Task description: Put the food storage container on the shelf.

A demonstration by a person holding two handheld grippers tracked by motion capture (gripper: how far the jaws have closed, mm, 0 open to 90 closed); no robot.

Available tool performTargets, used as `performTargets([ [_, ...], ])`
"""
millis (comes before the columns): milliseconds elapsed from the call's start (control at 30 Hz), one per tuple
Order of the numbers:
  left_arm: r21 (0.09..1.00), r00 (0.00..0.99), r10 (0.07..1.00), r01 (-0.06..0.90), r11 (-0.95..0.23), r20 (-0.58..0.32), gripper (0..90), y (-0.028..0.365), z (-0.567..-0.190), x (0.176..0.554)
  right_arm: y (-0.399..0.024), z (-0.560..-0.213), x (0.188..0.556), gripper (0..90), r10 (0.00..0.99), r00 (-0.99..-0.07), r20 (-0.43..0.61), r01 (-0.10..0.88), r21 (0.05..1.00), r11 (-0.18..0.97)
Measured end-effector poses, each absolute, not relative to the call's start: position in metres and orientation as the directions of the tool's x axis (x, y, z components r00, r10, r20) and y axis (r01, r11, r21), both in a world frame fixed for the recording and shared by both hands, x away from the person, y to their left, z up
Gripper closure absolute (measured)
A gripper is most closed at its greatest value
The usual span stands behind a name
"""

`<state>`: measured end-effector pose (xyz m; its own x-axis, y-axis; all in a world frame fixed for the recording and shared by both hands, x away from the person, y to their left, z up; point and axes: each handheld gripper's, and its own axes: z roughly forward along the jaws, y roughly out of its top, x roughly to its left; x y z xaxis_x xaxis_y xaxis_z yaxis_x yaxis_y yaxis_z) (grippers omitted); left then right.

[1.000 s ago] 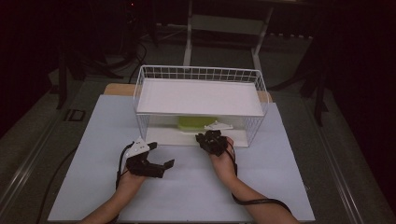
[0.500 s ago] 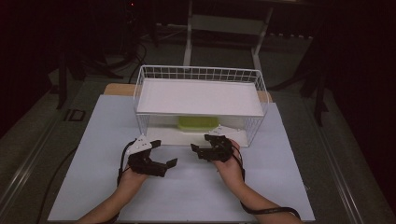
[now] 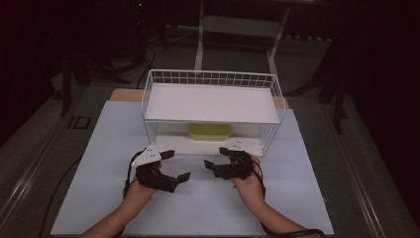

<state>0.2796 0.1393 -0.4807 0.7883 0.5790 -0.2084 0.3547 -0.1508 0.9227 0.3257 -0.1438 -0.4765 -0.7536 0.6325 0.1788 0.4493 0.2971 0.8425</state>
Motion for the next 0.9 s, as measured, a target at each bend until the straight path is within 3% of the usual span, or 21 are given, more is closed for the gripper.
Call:
performTargets([
  [433,0.928,0.828,0.511,0.345,-0.140,-0.231,0.1,0.146,-0.468,0.258,-0.164,-0.464,0.304,20.7,0.631,-0.761,0.153,0.415,0.862,0.292],
  [900,0.933,0.835,0.504,0.331,-0.142,-0.220,0.1,0.161,-0.466,0.240,-0.187,-0.460,0.278,20.8,0.629,-0.762,0.154,0.403,0.873,0.275],
])
